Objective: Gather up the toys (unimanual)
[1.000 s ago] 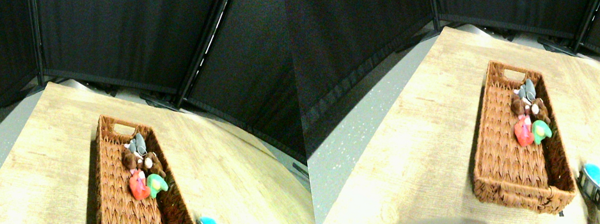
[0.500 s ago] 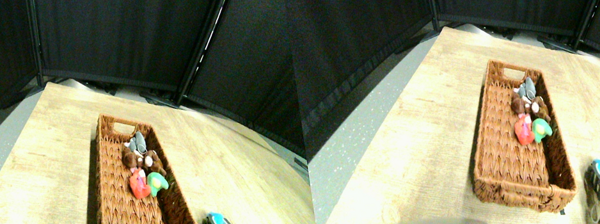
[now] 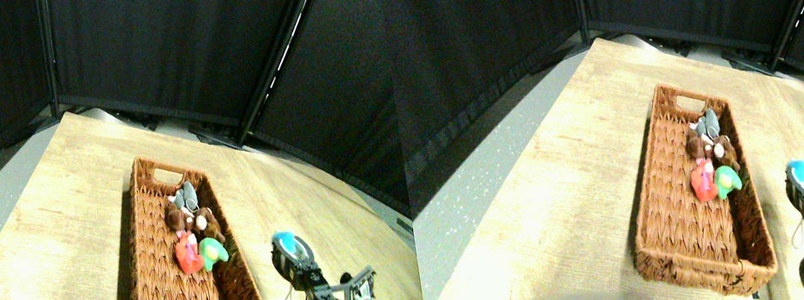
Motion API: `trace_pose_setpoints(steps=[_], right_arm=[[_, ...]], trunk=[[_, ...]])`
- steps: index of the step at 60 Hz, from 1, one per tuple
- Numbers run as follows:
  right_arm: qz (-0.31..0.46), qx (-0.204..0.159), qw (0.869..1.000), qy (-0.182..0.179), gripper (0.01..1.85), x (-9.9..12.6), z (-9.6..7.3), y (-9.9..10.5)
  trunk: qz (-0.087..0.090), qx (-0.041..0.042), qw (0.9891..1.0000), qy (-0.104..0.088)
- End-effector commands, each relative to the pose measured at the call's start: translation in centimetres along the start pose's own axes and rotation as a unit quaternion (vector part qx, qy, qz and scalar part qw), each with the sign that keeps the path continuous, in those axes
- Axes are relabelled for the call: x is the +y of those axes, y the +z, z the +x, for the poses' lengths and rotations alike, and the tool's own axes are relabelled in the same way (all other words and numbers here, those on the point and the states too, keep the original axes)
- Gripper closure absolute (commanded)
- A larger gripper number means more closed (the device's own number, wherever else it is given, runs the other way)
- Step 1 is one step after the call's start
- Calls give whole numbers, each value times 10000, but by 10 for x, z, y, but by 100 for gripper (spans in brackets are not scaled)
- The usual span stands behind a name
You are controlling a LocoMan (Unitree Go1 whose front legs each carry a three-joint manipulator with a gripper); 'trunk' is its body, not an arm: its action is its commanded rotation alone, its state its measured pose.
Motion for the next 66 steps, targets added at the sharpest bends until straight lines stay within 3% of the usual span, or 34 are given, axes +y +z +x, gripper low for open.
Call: trace_pose_setpoints(steps=[1, 11, 20, 30, 45, 54, 66], right_arm=[[-22, 210, 9993, 310, 180, 20, 4, -4], [-191, 498, 9974, 480, 180, 48, 13, -20], [-341, 507, 9970, 474, 180, 63, 15, -34], [-398, 823, 9937, 645, 180, 77, 15, -53], [-313, 1089, 9917, 616, 180, 83, 8, -81], [-226, 1435, 9875, 620, 180, 77, 5, -90], [-200, 1390, 9886, 537, 180, 71, 1, -93]], trunk=[[-170, -128, 9997, 92], [-320, -185, 9991, 225], [-451, -218, 9981, 351], [-609, -230, 9970, 419], [-822, -282, 9950, 493], [-903, -298, 9939, 557], [-904, -274, 9939, 574]])
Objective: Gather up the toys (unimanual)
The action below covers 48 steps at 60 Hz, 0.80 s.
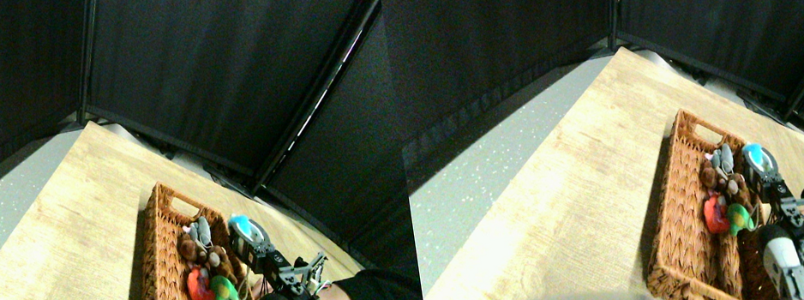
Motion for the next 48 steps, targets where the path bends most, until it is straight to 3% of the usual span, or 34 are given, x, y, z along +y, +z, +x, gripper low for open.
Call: trace_pose_setpoints(steps=[1, 9, 13, 28, 39, 48], right_arm=[[-81, -93, 9998, 151, 180, 5, -3, 2], [-199, -112, 9997, 0, 117, 4, -7, 4], [-279, -192, 9994, 17, 97, 3, -9, 5], [-117, -396, 9991, 24, 90, 0, -10, 16], [-302, -628, 9975, 124, 96, -7, -7, 37], [-453, -1062, 9933, 95, 98, -14, -8, 62]], trunk=[[-130, 37, 9999, 93], [-87, 42, 9999, 59], [-59, 52, 10000, 32], [24, 75, 10000, -26], [161, 97, 9997, -141], [333, 131, 9990, -285]])
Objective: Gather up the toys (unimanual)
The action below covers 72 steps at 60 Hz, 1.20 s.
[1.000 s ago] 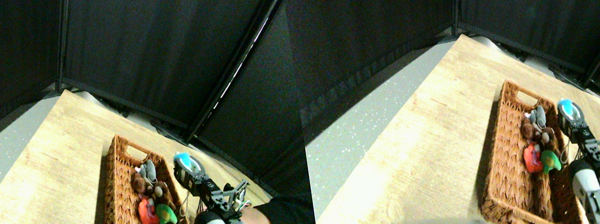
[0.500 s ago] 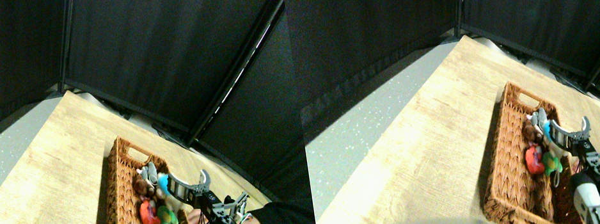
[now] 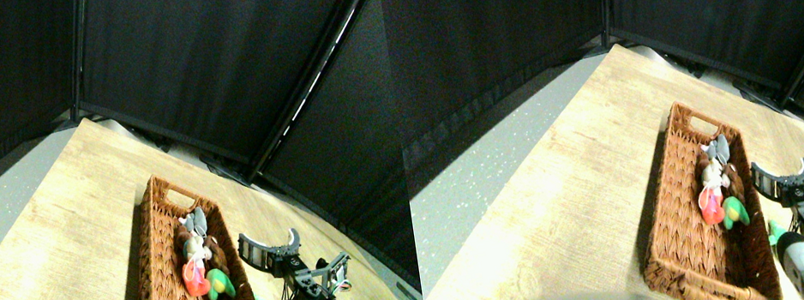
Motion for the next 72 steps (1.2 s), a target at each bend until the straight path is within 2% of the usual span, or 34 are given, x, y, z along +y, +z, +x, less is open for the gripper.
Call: trace_pose_setpoints(steps=[1, 6, 9, 12, 16, 19, 30, 40, 48, 55, 66, 72], right_arm=[[-55, -190, 9991, 370, 97, 10, 4, 13], [61, -278, 9987, 413, 98, 6, 4, 25], [34, -467, 9979, 453, 101, 5, 1, 30], [7, -667, 9966, 485, 104, 2, -4, 37], [-11, -871, 9947, 537, 107, -2, -8, 43], [187, -1021, 9933, 504, 108, -7, -12, 47], [499, -971, 9932, 395, 105, -30, -18, 54], [779, -1040, 9911, 289, 108, -55, -22, 49], [962, -1159, 9882, 258, 113, -75, -22, 43], [1016, -1249, 9869, 106, 113, -86, -22, 41], [1089, -1191, 9869, 27, 113, -99, -16, 44], [1112, -1052, 9881, -171, 107, -107, -13, 42]], trunk=[[74, 16, 9999, -106], [219, 57, 9995, -219], [295, 82, 9992, -272], [345, 70, 9989, -293], [422, 112, 9985, -325], [452, 119, 9984, -323], [547, 160, 9979, -304], [650, 231, 9972, -274], [752, 245, 9965, -253], [785, 249, 9964, -217], [739, 229, 9968, -185], [680, 228, 9973, -163]])
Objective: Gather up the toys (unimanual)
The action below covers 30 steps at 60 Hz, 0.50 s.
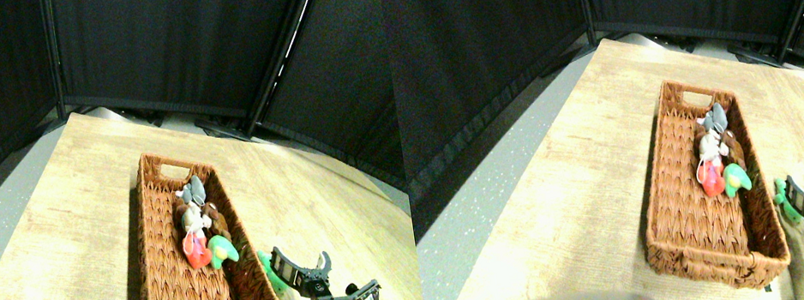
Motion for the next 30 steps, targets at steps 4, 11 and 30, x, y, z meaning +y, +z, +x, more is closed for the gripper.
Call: trace_pose_setpoints(steps=[4, 11, 30], right_arm=[[145, 230, 9994, -198, 107, -7, 5, -3], [135, 219, 9986, -472, 109, -18, 7, -6], [231, 469, 9940, -965, 104, -26, -1, -15]], trunk=[[-164, 12, 9998, 102], [-240, 22, 9996, 152], [-366, 8, 9991, 223]])
